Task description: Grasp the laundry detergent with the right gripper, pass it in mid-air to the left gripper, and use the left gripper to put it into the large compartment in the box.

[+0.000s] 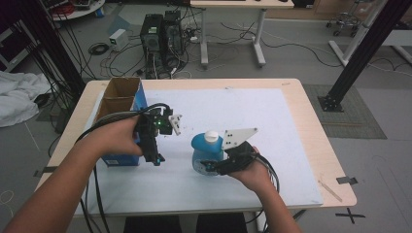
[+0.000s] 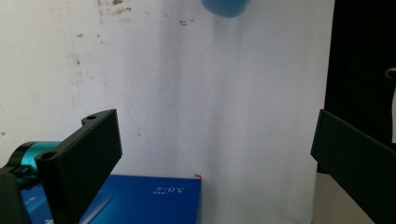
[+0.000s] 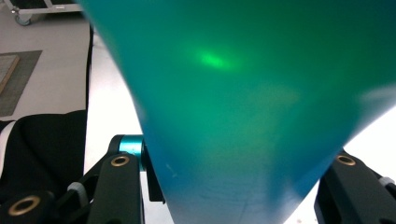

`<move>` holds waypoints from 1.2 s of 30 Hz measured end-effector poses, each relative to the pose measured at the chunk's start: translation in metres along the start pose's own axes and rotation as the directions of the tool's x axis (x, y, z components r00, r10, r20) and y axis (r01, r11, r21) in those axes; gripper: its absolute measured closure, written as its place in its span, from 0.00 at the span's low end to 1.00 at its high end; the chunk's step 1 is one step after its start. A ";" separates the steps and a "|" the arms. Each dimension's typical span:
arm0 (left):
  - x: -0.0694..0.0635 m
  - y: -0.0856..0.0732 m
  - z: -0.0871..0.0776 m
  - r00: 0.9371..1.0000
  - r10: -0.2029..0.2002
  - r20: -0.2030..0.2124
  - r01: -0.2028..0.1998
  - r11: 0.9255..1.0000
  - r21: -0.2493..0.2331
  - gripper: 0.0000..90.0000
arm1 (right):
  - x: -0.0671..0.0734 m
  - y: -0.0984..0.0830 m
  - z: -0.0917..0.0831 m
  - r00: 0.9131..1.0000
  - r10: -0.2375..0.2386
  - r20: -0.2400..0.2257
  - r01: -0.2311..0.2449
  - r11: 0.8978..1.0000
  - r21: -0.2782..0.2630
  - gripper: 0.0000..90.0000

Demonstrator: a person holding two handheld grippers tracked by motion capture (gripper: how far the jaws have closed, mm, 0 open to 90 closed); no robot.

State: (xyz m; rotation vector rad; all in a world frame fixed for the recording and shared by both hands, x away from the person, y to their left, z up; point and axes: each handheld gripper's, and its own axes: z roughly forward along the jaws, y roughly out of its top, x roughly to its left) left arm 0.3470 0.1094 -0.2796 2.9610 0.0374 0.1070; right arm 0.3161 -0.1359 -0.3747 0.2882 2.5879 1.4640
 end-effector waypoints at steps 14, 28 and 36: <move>-0.007 0.010 -0.009 1.000 0.028 0.011 -0.028 1.000 -0.005 0.02 | 0.005 0.009 0.025 0.998 -0.030 -0.052 0.031 0.999 0.016 0.52; -0.016 0.032 -0.010 0.996 0.080 0.024 -0.080 0.997 -0.003 0.02 | 0.010 0.015 0.041 0.995 -0.034 -0.094 0.036 0.999 0.015 0.52; -0.020 0.042 -0.009 0.994 0.104 0.023 -0.104 0.995 -0.003 0.02 | 0.013 0.020 0.048 0.992 -0.042 -0.116 0.043 0.999 0.004 0.52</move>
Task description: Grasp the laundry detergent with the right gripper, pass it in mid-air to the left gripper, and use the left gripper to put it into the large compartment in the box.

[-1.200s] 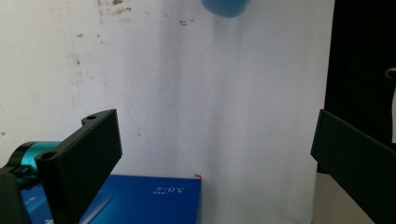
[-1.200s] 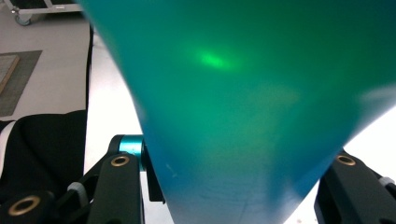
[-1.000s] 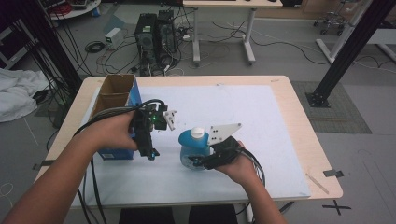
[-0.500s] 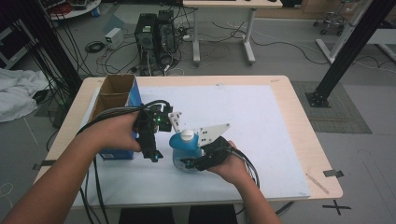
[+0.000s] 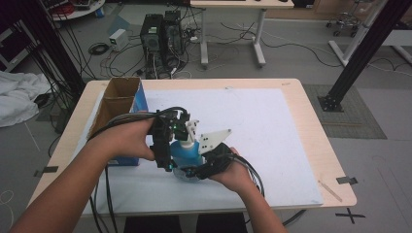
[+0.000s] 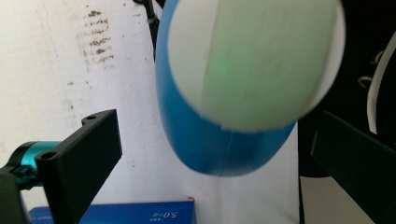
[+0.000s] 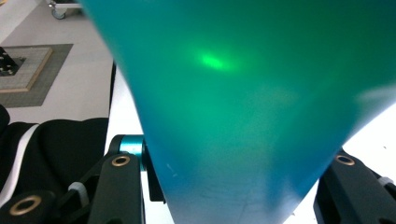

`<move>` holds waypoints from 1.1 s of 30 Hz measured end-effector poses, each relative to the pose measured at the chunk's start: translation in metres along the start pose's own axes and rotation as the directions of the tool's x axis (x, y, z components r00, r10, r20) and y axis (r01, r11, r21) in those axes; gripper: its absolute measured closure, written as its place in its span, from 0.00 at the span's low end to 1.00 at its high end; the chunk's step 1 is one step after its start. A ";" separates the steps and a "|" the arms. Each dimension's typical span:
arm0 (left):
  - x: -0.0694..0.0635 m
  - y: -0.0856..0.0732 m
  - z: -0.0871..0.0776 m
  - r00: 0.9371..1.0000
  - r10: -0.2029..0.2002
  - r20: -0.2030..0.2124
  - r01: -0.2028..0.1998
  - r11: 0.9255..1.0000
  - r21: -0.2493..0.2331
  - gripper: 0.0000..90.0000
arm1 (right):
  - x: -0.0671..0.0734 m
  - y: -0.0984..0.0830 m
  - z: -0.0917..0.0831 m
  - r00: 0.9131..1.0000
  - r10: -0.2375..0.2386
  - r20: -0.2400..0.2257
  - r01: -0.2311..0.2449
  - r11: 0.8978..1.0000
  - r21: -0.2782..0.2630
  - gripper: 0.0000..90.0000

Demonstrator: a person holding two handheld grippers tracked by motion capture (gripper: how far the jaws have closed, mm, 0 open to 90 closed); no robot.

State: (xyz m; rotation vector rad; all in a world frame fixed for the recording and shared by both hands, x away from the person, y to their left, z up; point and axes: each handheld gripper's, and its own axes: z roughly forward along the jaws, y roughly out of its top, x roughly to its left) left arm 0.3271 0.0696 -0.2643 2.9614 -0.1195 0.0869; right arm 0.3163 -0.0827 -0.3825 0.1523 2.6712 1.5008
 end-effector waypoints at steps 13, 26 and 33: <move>-0.001 0.012 0.005 1.000 0.021 0.010 -0.021 1.000 0.011 0.02 | 0.001 0.004 0.003 1.000 0.003 -0.007 -0.003 1.000 0.003 0.52; -0.001 0.018 0.010 0.999 0.042 0.016 -0.042 0.998 0.041 0.08 | 0.000 0.005 0.004 1.000 -0.011 -0.010 0.011 1.000 0.004 0.52; -0.002 0.021 0.011 0.999 0.040 0.009 -0.040 0.998 0.041 0.10 | 0.000 0.005 0.003 1.000 -0.001 -0.006 0.001 1.000 -0.002 0.52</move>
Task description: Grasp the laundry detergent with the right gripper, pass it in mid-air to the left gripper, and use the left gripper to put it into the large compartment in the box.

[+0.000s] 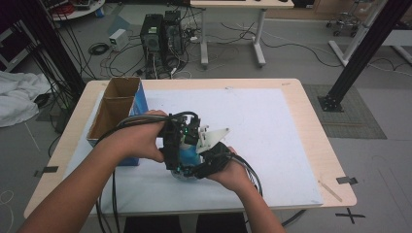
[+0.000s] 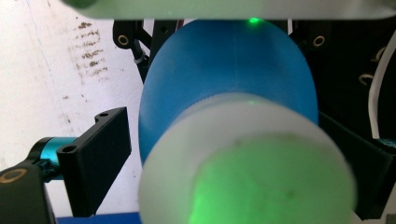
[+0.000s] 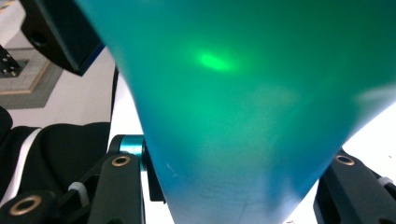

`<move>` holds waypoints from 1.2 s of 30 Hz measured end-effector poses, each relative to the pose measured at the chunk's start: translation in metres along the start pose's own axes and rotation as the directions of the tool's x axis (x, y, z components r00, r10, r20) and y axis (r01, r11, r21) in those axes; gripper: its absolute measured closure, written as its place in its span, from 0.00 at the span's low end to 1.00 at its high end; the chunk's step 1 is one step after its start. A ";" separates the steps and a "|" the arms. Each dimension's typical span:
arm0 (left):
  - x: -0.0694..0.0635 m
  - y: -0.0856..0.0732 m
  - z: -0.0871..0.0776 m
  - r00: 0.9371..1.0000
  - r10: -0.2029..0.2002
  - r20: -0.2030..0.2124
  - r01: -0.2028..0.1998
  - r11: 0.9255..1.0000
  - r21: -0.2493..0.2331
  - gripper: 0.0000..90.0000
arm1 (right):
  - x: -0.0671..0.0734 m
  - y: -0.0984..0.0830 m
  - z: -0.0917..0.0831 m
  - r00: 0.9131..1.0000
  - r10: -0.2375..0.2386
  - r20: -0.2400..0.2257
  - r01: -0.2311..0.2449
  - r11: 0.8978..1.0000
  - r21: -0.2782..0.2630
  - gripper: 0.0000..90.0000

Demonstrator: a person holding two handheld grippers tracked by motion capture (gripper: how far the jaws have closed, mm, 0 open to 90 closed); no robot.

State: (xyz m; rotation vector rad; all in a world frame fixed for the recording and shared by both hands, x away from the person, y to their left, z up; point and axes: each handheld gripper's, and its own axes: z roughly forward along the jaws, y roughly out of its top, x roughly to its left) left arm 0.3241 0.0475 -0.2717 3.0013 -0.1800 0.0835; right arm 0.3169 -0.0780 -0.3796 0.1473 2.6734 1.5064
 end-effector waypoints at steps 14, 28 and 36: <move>0.000 0.002 0.001 1.000 -0.004 -0.004 0.004 1.000 0.017 0.19 | -0.001 0.000 0.002 1.000 -0.018 0.011 0.018 1.000 0.010 0.52; 0.000 0.004 0.002 1.000 0.003 -0.001 -0.003 1.000 0.021 0.28 | 0.000 0.001 0.002 1.000 -0.002 -0.005 0.002 1.000 0.007 0.52; -0.001 0.004 0.003 1.000 -0.019 -0.004 0.019 1.000 0.013 0.32 | 0.000 0.001 0.002 1.000 -0.007 -0.003 0.007 1.000 0.004 0.52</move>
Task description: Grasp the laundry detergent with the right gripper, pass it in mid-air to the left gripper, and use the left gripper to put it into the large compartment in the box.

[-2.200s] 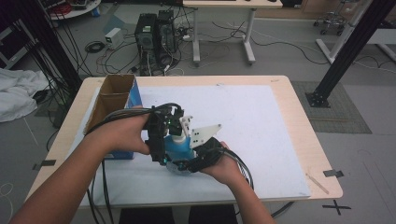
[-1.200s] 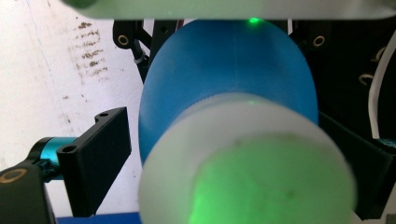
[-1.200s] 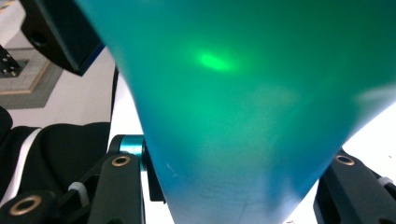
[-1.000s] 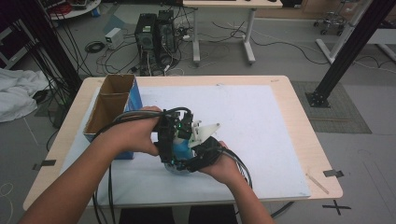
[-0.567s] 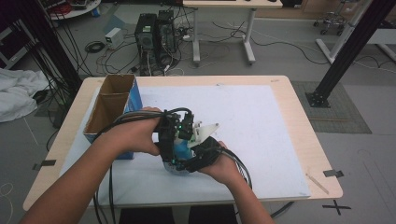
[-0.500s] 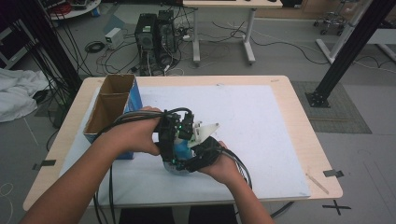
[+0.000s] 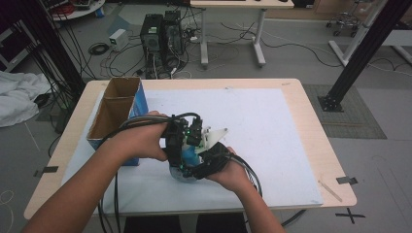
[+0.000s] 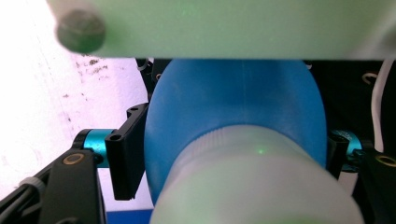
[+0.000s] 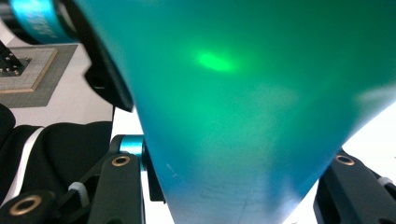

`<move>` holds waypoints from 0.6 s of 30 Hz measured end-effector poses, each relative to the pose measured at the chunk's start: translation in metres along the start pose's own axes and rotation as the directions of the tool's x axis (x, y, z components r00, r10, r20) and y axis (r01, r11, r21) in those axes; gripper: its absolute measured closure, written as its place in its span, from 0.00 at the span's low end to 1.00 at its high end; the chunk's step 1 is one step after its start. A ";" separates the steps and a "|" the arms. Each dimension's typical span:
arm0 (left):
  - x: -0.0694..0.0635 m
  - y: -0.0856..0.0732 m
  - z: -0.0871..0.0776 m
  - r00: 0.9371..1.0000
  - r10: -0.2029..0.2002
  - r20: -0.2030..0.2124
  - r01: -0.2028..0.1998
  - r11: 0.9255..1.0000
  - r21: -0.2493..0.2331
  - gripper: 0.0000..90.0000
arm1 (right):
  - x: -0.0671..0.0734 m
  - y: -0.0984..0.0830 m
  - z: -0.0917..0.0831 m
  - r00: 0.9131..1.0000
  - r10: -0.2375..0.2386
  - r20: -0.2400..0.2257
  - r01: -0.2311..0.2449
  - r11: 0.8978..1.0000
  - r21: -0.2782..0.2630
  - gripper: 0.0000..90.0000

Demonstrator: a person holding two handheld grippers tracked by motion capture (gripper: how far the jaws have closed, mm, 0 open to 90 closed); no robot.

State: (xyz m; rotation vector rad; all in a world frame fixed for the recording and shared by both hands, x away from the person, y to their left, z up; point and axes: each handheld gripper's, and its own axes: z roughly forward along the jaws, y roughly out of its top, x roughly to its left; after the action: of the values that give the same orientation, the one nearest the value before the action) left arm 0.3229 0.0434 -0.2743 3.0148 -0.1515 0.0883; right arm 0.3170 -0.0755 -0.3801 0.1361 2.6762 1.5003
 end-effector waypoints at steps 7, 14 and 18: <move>0.001 0.000 -0.001 1.000 0.008 0.001 -0.008 1.000 0.009 0.36 | 0.000 0.000 0.001 1.000 0.005 -0.005 -0.005 1.000 0.001 0.52; 0.001 0.000 -0.002 1.000 0.016 0.008 -0.017 1.000 0.011 0.42 | 0.000 0.000 0.001 1.000 0.004 -0.006 -0.004 1.000 -0.002 0.52; 0.002 0.001 -0.002 1.000 0.019 0.022 -0.020 0.999 0.030 0.43 | 0.000 0.001 0.001 1.000 0.011 -0.011 -0.011 1.000 -0.007 0.52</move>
State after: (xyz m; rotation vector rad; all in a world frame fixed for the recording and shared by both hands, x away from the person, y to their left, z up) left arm 0.3249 0.0424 -0.2716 3.0456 -0.1832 0.0596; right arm 0.3170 -0.0745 -0.3798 0.1423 2.6830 1.5175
